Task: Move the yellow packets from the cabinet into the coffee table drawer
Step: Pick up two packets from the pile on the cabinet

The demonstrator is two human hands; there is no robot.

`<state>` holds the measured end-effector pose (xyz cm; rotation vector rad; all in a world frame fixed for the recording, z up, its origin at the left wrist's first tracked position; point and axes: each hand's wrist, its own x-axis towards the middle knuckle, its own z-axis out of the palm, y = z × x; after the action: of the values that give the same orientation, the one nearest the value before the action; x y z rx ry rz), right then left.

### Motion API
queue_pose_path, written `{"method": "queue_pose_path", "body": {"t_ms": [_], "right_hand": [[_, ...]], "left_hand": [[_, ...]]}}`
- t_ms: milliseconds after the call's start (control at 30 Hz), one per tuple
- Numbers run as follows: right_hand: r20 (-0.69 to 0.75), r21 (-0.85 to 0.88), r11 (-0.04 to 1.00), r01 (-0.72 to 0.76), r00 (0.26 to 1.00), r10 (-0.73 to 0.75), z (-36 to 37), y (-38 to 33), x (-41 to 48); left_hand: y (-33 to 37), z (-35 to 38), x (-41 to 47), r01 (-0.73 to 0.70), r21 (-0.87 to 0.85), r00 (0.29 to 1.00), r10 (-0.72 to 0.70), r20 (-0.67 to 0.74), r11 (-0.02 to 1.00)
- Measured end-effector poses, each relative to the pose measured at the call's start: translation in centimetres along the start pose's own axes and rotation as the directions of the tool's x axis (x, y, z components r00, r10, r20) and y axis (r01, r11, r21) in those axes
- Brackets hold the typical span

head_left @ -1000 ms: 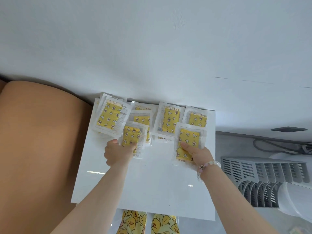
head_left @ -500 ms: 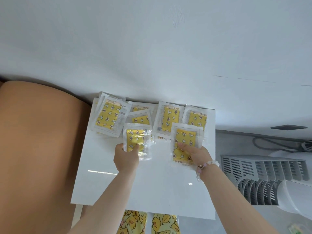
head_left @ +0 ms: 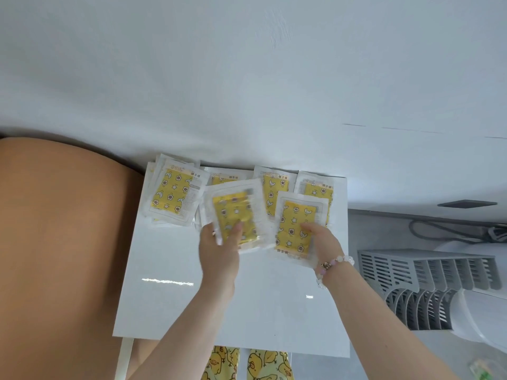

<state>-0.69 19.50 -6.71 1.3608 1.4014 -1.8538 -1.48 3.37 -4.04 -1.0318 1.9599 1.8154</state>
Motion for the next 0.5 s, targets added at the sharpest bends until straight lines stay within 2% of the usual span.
{"method": "queue_pose_path", "body": {"t_ms": [67, 133, 233, 300, 367, 400, 500], "right_hand": [[0.015, -0.029, 0.999, 0.028, 0.999, -0.028, 0.6, 0.0, -0.1], [0.044, -0.072, 0.997, 0.031, 0.999, -0.028, 1.2, 0.1, -0.3], [0.055, -0.004, 0.999, 0.036, 0.998, -0.036, 1.1, -0.2, -0.5], [0.044, 0.126, 0.992, 0.017, 0.999, -0.022, 0.6, -0.3, -0.1], [0.105, 0.258, 0.966, 0.006, 0.994, -0.034, 0.3, -0.3, 0.2], [0.148, 0.281, 0.960, -0.001, 0.988, -0.042, 0.2, -0.2, 0.4], [0.202, 0.212, 0.977, 0.012, 0.978, -0.055, 0.4, 0.2, 0.0]], "left_hand": [[0.4, 1.4, -0.5, -0.040, 0.084, 0.991, 0.029, 0.128, 0.996], [0.5, 2.6, -0.6, -0.050, 0.174, 0.982, 0.017, 0.188, 0.983], [0.1, 3.7, -0.5, -0.061, 0.215, 0.987, 0.027, 0.160, 0.975], [-0.3, 4.2, -0.3, -0.094, 0.260, 0.988, 0.057, 0.144, 0.961], [-0.6, 4.5, -0.2, -0.094, 0.285, 0.990, 0.058, 0.131, 0.954], [-0.6, 4.7, -0.2, -0.092, 0.289, 0.990, 0.058, 0.127, 0.953], [-0.6, 5.0, -0.7, -0.115, 0.339, 0.988, 0.073, 0.133, 0.934]]}}
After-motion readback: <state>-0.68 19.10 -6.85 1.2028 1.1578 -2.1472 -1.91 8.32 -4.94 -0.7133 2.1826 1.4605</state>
